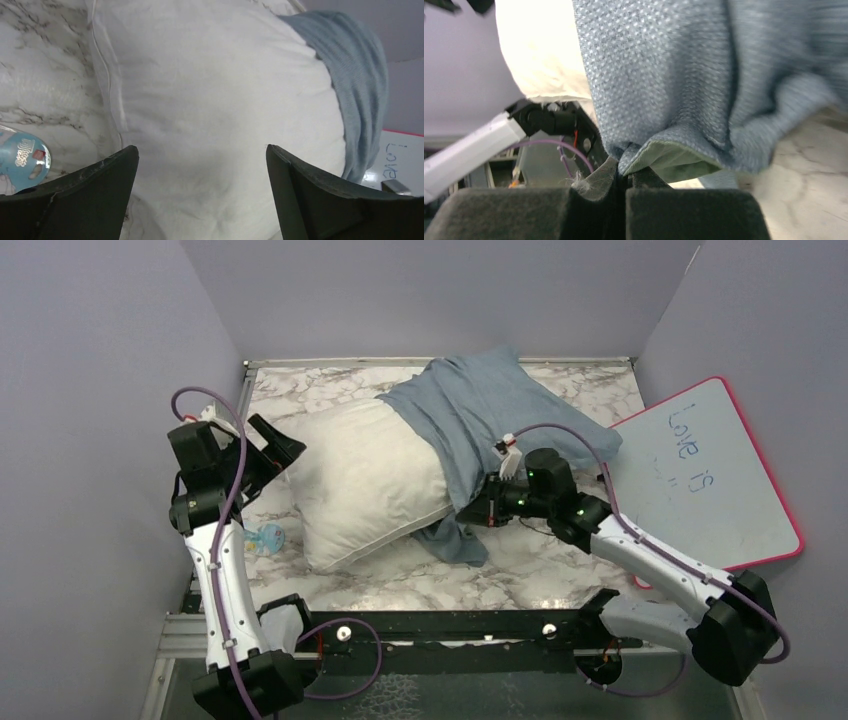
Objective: Remove the pillowcase from the pillow
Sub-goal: Remove the pillow from the pillowcase.
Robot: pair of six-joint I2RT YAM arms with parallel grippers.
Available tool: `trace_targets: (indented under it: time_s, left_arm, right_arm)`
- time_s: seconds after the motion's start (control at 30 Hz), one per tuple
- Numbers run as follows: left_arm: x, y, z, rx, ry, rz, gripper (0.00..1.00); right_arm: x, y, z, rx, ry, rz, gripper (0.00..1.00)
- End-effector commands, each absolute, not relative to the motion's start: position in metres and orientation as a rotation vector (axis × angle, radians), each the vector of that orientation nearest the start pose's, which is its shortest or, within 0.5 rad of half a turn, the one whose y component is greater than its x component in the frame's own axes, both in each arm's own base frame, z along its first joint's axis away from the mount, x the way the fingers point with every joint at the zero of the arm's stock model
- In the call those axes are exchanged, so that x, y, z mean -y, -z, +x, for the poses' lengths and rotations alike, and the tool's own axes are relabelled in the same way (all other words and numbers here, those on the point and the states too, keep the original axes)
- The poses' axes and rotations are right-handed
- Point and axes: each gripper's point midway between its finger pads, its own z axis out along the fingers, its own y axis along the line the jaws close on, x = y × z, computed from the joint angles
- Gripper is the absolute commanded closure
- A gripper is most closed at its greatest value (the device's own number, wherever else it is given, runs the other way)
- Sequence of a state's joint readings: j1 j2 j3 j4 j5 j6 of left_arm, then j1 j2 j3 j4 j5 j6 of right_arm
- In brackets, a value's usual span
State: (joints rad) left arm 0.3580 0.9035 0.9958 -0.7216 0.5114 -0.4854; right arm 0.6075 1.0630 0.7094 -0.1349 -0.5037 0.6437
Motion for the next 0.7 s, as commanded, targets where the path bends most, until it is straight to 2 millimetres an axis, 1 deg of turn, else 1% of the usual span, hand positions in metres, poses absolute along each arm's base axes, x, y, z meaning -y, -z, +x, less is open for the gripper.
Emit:
trace_targets:
  time_s: [0.0,0.07,0.1,0.13,0.2,0.27,0.3,0.33,0.4,0.47,0.53,0.57,0.67]
  left_arm:
    - [-0.009,-0.321,0.297,-1.908,0.560,-0.556,0.01]
    - [0.002,-0.341,0.305,-1.876,0.636,-0.481,0.01]
    - [0.010,-0.348,0.308,-1.865,0.693,-0.434,0.01]
    - [0.020,-0.354,0.311,-1.853,0.748,-0.389,0.01]
    - [0.042,-0.355,0.315,-1.860,0.818,-0.309,0.01]
    - [0.070,-0.350,0.317,-1.895,0.836,-0.239,0.01]
    - [0.089,-0.345,0.315,-1.920,0.864,-0.194,0.01]
    - [0.106,-0.340,0.313,-1.942,0.889,-0.156,0.01]
    - [0.141,-0.327,0.301,-1.988,0.936,-0.073,0.01]
    - [0.160,-0.313,0.289,-2.018,0.941,-0.028,0.03]
    - [0.174,-0.300,0.279,-2.042,0.955,0.002,0.08]
    - [0.182,-0.294,0.273,-2.059,0.974,0.023,0.10]
    - [0.215,-0.272,0.250,-2.129,1.026,0.128,0.14]
  right_arm:
    - [-0.312,-0.198,0.183,-2.175,-1.329,-0.399,0.99]
    - [-0.329,-0.192,0.175,-2.197,-1.320,-0.445,0.99]
    - [-0.336,-0.190,0.169,-2.208,-1.321,-0.466,0.99]
    - [-0.346,-0.192,0.165,-2.191,-1.341,-0.491,0.99]
    - [-0.361,-0.190,0.159,-2.192,-1.353,-0.519,0.99]
    - [-0.363,-0.183,0.165,-2.225,-1.307,-0.462,0.99]
    - [-0.360,-0.179,0.174,-2.240,-1.246,-0.406,0.99]
    - [-0.351,-0.173,0.182,-2.273,-1.160,-0.341,0.98]
    - [-0.326,-0.165,0.203,-2.305,-0.959,-0.169,1.00]
    - [-0.296,-0.163,0.221,-2.308,-0.744,-0.052,1.00]
    - [-0.270,-0.166,0.230,-2.296,-0.596,0.035,0.98]
    - [-0.260,-0.167,0.232,-2.289,-0.553,0.068,0.95]
    - [-0.242,-0.168,0.234,-2.273,-0.491,0.125,0.94]
